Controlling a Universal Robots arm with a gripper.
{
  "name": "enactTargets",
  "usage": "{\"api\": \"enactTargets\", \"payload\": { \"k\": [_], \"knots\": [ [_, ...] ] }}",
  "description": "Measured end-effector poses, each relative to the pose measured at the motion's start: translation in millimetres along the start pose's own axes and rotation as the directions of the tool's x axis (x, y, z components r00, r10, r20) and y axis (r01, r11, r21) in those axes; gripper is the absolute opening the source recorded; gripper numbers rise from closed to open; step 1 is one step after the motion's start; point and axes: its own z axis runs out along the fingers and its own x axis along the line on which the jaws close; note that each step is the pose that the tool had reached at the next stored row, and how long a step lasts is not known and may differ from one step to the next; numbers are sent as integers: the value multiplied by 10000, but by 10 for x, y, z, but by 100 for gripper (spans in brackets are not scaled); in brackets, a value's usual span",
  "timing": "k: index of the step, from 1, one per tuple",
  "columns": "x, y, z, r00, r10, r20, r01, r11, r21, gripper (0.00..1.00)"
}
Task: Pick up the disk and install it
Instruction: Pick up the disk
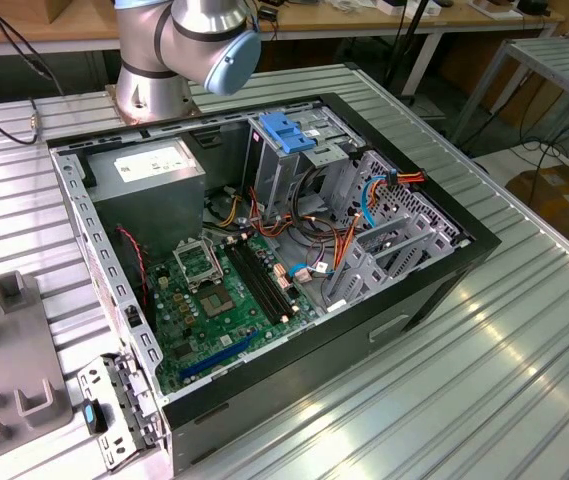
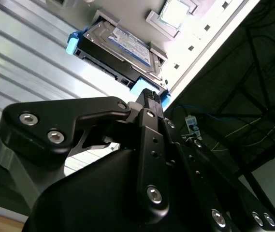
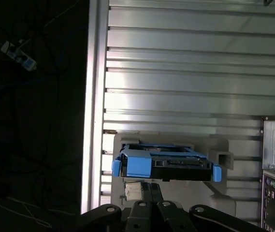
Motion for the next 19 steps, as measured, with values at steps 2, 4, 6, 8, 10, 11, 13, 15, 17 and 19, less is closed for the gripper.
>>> {"api": "enactTargets", "payload": {
  "k": [2,4,6,8,10,11,13,15,17,19],
  "knots": [
    [0,0,0,9997,-238,3,238,9997,0,11],
    [0,0,0,9991,-425,6,425,9991,0,11],
    [0,0,0,9981,-623,9,623,9981,0,11],
    [0,0,0,9961,-880,12,880,9961,0,11],
    [0,0,0,9948,-1019,14,1019,9948,1,11],
    [0,0,0,9934,-1148,16,1148,9934,1,11],
    [0,0,0,9918,-1275,18,1275,9918,1,11],
    [0,0,0,9898,-1424,20,1424,9898,1,11],
    [0,0,0,9874,-1585,22,1585,9874,2,11],
    [0,0,0,9853,-1705,24,1705,9853,2,11]
  ]
}}
